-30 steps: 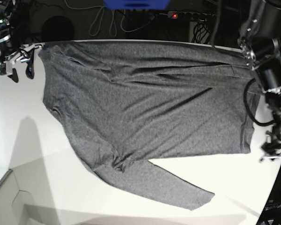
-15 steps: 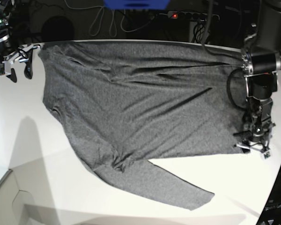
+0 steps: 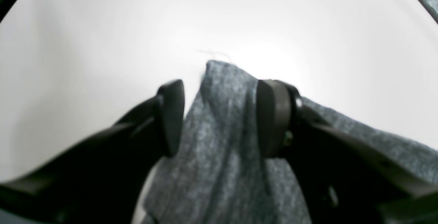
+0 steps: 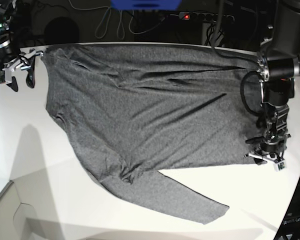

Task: Layout the t-shirt on the table in an organized manner, then fold the t-shirt properly
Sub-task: 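Lower both grippers along the shirt sides and grasp the side edges, then lift the grasped side edge with both grippers and fold it over the shirt body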

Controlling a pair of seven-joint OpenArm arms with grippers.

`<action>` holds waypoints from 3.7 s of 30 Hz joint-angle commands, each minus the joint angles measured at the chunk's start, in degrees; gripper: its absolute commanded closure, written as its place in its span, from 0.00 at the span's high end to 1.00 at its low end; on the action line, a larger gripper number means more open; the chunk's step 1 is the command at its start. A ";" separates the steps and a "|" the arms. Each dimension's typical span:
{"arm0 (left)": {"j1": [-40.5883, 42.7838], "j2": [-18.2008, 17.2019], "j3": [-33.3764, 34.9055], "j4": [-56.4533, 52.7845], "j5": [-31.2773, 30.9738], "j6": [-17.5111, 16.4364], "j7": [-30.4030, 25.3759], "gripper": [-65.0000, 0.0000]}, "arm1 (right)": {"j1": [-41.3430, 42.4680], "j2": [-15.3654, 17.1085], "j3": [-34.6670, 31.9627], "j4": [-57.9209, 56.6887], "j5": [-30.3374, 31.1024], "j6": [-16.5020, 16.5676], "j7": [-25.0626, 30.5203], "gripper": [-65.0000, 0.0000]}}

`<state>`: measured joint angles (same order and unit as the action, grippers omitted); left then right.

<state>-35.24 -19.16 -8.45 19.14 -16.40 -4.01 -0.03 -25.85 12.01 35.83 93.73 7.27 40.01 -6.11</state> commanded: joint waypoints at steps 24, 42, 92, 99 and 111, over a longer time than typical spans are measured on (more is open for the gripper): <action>0.39 -0.84 -0.30 2.53 -0.26 -0.43 -1.33 0.00 | 13.67 3.24 -7.31 1.26 0.78 -0.01 -9.76 0.54; 3.02 -0.84 -0.39 18.71 -0.34 -0.34 6.49 0.00 | 54.81 1.31 -23.39 -39.71 0.69 -0.01 -24.53 0.64; 14.80 -1.19 -6.19 35.85 -0.34 -0.43 6.67 0.00 | 33.98 1.22 -23.13 -9.29 1.13 -3.13 -19.96 0.00; 20.17 0.39 -13.75 47.37 -0.43 -0.52 15.02 0.00 | 22.81 0.34 -22.96 5.74 1.13 -3.13 -20.04 0.00; 33.27 3.29 -19.55 67.77 -0.43 -0.52 23.81 0.00 | 6.64 -4.32 -21.81 20.33 1.13 -0.05 -19.52 0.00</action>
<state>-1.13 -14.98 -27.66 85.78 -16.62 -4.54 25.39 -19.22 7.53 13.89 113.01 7.35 39.33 -27.22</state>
